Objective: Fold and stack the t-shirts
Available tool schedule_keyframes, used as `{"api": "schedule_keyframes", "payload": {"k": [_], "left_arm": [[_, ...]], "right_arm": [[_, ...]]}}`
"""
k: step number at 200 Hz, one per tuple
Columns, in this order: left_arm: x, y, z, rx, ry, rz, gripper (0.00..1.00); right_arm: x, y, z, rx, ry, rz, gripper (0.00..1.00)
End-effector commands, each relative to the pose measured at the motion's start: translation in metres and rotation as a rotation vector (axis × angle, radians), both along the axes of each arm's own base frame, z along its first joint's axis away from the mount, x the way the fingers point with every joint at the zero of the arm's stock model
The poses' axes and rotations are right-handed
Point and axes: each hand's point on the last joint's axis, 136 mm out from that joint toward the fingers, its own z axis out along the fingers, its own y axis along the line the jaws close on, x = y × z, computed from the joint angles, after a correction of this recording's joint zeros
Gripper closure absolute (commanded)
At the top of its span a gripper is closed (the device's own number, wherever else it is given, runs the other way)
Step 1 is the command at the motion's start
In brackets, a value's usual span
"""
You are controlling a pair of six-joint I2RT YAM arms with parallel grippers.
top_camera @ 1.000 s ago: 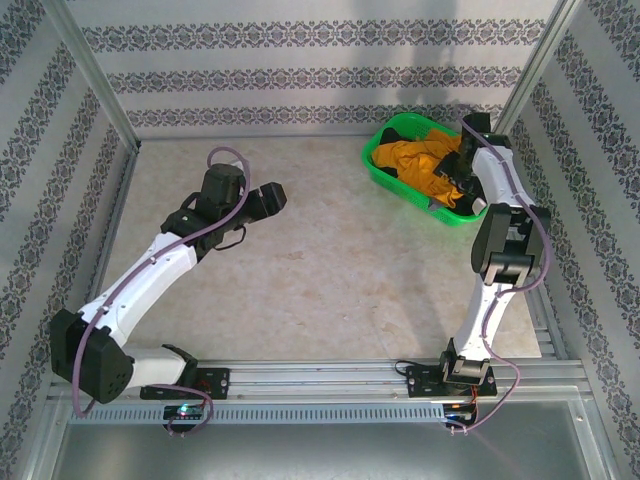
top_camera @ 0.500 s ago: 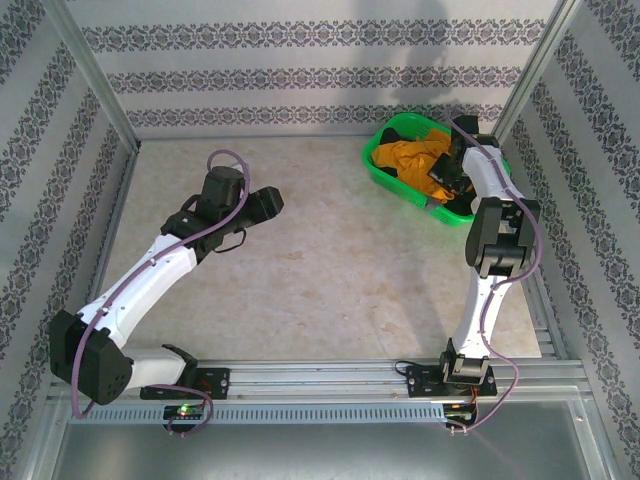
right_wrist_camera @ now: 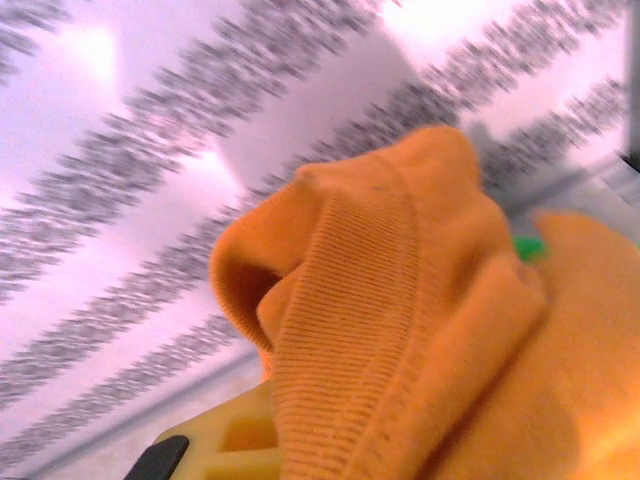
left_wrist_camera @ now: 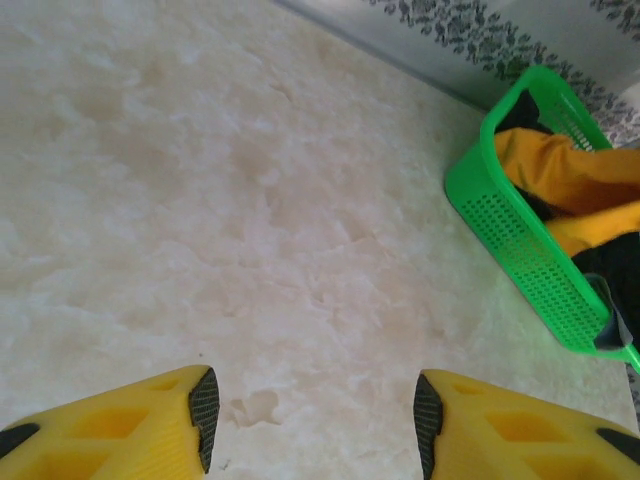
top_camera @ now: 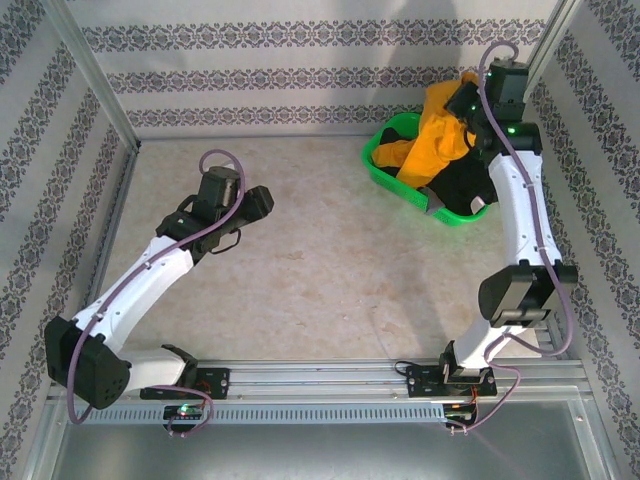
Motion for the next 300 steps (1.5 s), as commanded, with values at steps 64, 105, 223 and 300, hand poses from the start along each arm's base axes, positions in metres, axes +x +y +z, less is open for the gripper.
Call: {"api": "schedule_keyframes", "payload": {"k": [64,105,223,300], "left_arm": [[-0.024,0.038,0.026,0.046,-0.053,0.156,0.45],[-0.042,0.059,0.031,0.069,-0.063,0.225,0.45],[-0.113,0.12,0.032,0.07,-0.036,0.428,0.42],[-0.114,0.097,-0.01,0.011,0.118,0.375,0.39]], "right_arm": [[-0.083,0.135,0.184,0.033,-0.567,0.401,1.0],[-0.12,0.228,0.199,0.055,-0.622,0.602,1.0],[-0.196,0.478,-0.06,0.283,0.124,1.387,0.47],[-0.146,0.325,-0.2,0.1,0.369,0.796,0.5]]}}
